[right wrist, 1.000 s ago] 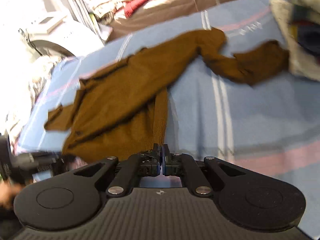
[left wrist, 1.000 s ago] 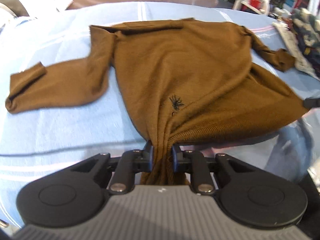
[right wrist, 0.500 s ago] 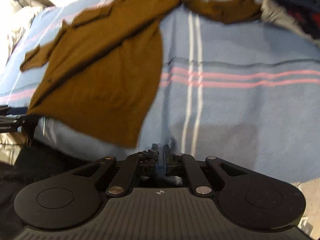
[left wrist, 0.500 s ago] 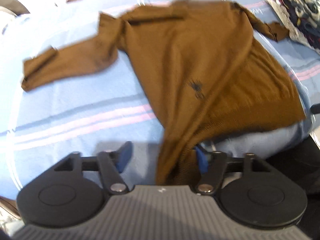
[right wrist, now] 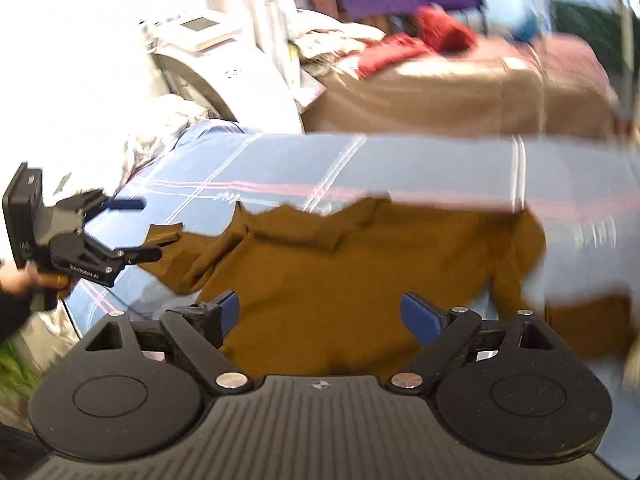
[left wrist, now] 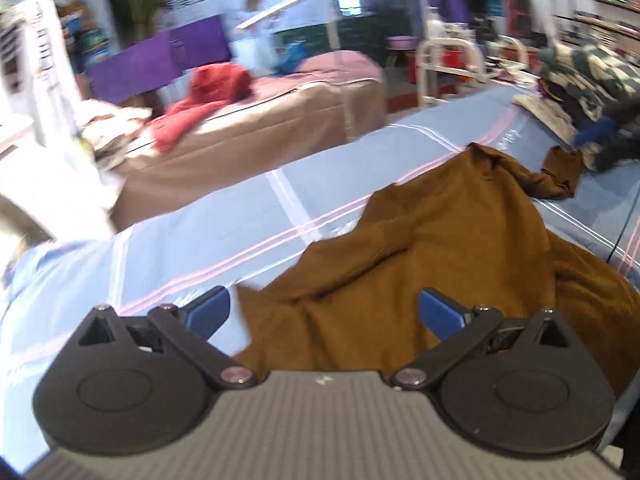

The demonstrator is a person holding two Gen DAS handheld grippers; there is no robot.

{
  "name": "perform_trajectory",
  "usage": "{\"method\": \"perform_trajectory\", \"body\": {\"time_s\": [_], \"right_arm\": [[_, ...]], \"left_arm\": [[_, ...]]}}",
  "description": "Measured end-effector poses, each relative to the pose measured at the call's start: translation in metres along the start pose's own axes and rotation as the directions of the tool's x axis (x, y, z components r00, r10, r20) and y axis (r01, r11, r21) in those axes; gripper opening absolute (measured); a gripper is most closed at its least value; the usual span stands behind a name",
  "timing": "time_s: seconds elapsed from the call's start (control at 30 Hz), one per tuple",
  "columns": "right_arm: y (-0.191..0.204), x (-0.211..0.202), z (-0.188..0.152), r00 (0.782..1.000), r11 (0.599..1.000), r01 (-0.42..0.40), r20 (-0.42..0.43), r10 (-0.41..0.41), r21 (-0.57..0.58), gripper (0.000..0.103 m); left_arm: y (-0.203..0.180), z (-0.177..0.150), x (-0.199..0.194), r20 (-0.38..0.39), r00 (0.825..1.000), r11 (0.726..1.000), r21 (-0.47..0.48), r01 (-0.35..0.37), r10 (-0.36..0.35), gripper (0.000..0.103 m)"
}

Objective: Fold small clothes

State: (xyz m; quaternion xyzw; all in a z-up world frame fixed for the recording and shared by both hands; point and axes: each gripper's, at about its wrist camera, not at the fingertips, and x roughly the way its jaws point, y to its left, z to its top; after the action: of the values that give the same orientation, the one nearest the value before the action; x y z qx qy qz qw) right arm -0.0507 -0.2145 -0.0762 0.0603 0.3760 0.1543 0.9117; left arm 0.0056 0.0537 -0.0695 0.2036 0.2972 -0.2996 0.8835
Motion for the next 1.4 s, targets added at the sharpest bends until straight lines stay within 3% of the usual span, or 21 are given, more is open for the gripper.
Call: {"method": "perform_trajectory", "body": {"time_s": [0.03,0.1,0.2,0.3,0.37,0.43,0.5,0.6,0.7,0.8,0.83,0.87,0.9,0.97,1.07,1.13,1.23,1.3,1.33,1.37,1.4], "right_arm": [[-0.005,0.013,0.009,1.000,0.999,0.028,-0.001,-0.028,-0.033,0.103],[-0.020,0.039,0.024,0.996,0.993,0.090,0.010,-0.089,-0.075,0.103],[-0.043,0.081,0.044,0.989,0.981,0.141,-0.026,-0.145,-0.131,0.103],[-0.069,0.118,0.060,0.982,0.979,0.166,-0.074,-0.176,-0.119,0.103],[-0.084,0.138,0.069,0.982,0.986,0.137,-0.116,-0.148,-0.092,0.103],[-0.093,0.157,0.076,0.982,0.992,0.105,-0.148,-0.114,-0.066,0.085],[-0.097,0.178,0.085,0.980,0.995,0.081,-0.178,-0.090,-0.055,0.078],[-0.101,0.202,0.090,0.971,0.997,0.039,-0.232,-0.052,-0.060,0.078],[-0.095,0.219,0.085,0.929,0.993,-0.088,-0.367,0.054,-0.075,0.077],[-0.080,0.221,0.078,0.915,0.969,-0.128,-0.402,0.032,-0.213,0.078],[-0.077,0.220,0.079,0.914,0.966,-0.123,-0.406,0.021,-0.227,0.060],[-0.077,0.219,0.081,0.909,0.968,-0.128,-0.415,0.028,-0.216,0.013],[-0.078,0.217,0.083,0.905,0.972,-0.141,-0.424,0.049,-0.189,0.006],[-0.081,0.204,0.088,0.920,0.975,-0.135,-0.386,0.059,-0.174,0.001],[-0.093,0.180,0.104,0.960,0.984,0.014,-0.272,-0.062,-0.177,0.001],[-0.112,0.166,0.114,0.971,0.990,0.100,-0.207,-0.119,-0.097,0.001],[-0.117,0.160,0.115,0.966,0.975,0.191,-0.155,-0.207,-0.112,0.001],[-0.112,0.167,0.106,0.940,0.938,0.296,-0.122,-0.319,-0.179,0.001],[-0.110,0.171,0.103,0.930,0.922,0.327,-0.105,-0.353,-0.207,0.011],[-0.111,0.174,0.099,0.928,0.922,0.328,-0.114,-0.356,-0.207,0.032],[-0.115,0.176,0.097,0.929,0.929,0.319,-0.132,-0.346,-0.186,0.042]], "left_arm": [[-0.001,0.007,0.019,-0.025,1.000,1.000,0.018,0.017,-0.017,0.102],[-0.012,0.015,0.059,-0.068,0.997,0.995,0.091,0.033,-0.027,0.086],[-0.033,0.021,0.119,-0.132,0.991,0.977,0.215,0.005,0.024,0.071],[-0.047,0.024,0.163,-0.161,0.986,0.964,0.266,0.012,0.033,0.066],[-0.053,0.025,0.183,-0.127,0.989,0.955,0.294,-0.033,0.073,0.066],[-0.052,0.027,0.198,-0.108,0.991,0.955,0.293,-0.046,0.081,0.064],[-0.046,0.031,0.207,-0.116,0.990,0.959,0.281,-0.049,0.084,0.042],[-0.027,0.040,0.211,-0.139,0.990,0.981,0.195,-0.006,0.033,0.027],[-0.002,0.047,0.207,-0.173,0.984,0.993,0.114,-0.020,0.039,0.006],[0.036,0.051,0.206,-0.206,0.979,1.000,-0.011,0.000,-0.002,0.006],[0.048,0.052,0.207,-0.214,0.977,0.999,-0.053,0.004,-0.016,0.006],[0.059,0.052,0.209,-0.222,0.975,0.997,-0.073,-0.003,-0.014,0.006],[0.068,0.052,0.211,-0.225,0.974,0.997,-0.078,-0.016,-0.002,0.006],[0.081,0.056,0.214,-0.224,0.975,0.995,-0.096,-0.023,0.001,0.006],[0.102,0.069,0.221,-0.204,0.978,0.990,-0.127,-0.059,0.032,0.006],[0.115,0.080,0.230,-0.202,0.976,0.985,-0.136,-0.110,0.081,0.006],[0.136,0.090,0.247,-0.224,0.970,0.971,-0.198,-0.138,0.092,0.006],[0.144,0.092,0.254,-0.238,0.967,0.962,-0.228,-0.150,0.095,0.009],[0.146,0.092,0.256,-0.248,0.965,0.959,-0.240,-0.149,0.087,0.017],[0.147,0.091,0.254,-0.252,0.966,0.959,-0.256,-0.122,0.055,0.024],[0.146,0.089,0.251,-0.250,0.968,0.960,-0.264,-0.088,0.020,0.045]]}}
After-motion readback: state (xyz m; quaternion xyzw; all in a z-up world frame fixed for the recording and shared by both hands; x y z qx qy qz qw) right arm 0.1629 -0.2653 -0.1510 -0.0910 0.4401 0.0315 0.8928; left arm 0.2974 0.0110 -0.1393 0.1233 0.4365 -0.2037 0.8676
